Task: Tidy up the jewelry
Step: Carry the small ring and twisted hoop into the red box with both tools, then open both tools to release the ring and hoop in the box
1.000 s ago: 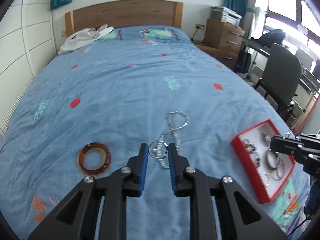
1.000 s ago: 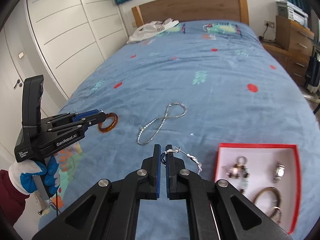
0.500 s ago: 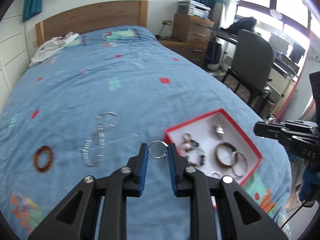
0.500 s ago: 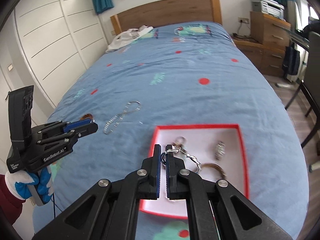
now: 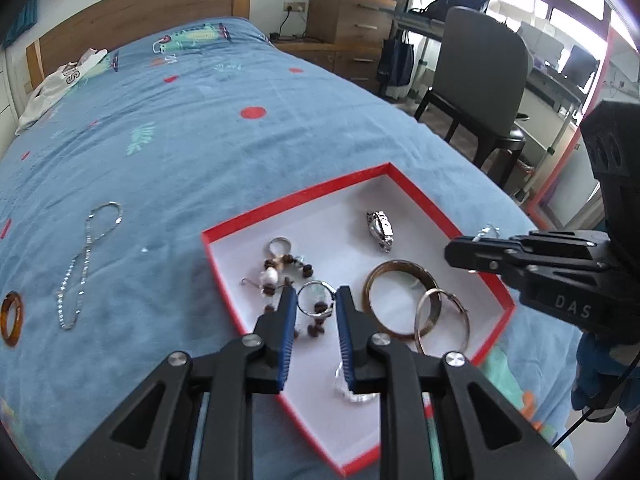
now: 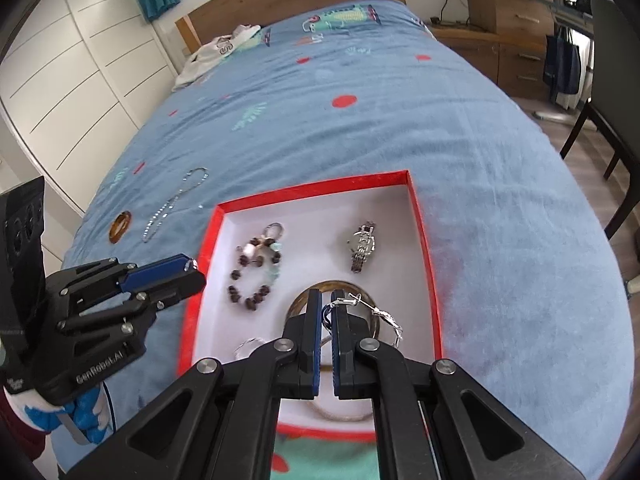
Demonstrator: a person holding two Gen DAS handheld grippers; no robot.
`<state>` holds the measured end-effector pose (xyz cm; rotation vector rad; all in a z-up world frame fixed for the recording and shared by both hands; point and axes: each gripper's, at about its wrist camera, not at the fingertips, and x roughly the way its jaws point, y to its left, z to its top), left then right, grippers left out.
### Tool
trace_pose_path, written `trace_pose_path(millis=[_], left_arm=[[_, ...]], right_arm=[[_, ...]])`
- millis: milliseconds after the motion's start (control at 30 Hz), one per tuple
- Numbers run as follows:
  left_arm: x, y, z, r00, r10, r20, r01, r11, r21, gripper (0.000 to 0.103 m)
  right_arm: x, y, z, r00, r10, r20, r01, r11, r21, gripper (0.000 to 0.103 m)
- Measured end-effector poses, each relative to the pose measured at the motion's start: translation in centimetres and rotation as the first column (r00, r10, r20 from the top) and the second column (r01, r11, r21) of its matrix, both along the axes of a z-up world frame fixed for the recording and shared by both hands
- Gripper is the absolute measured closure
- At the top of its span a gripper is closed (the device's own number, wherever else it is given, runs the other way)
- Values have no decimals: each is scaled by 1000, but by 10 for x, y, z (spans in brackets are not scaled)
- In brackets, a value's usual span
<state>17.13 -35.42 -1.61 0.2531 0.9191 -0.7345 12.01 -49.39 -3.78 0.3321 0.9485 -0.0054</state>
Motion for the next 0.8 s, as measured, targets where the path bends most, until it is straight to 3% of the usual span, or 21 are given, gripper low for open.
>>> trace_pose_path(millis=[367, 800], left_arm=[[35, -36, -34, 999, 1, -40, 1, 1000, 31, 84], [39, -47, -52, 999, -21, -43, 24, 998, 50, 84]], right_arm=[[50, -16, -38, 999, 18, -49, -16, 999, 36, 99], [58, -19, -59, 997, 52, -57, -47, 995, 86, 96]])
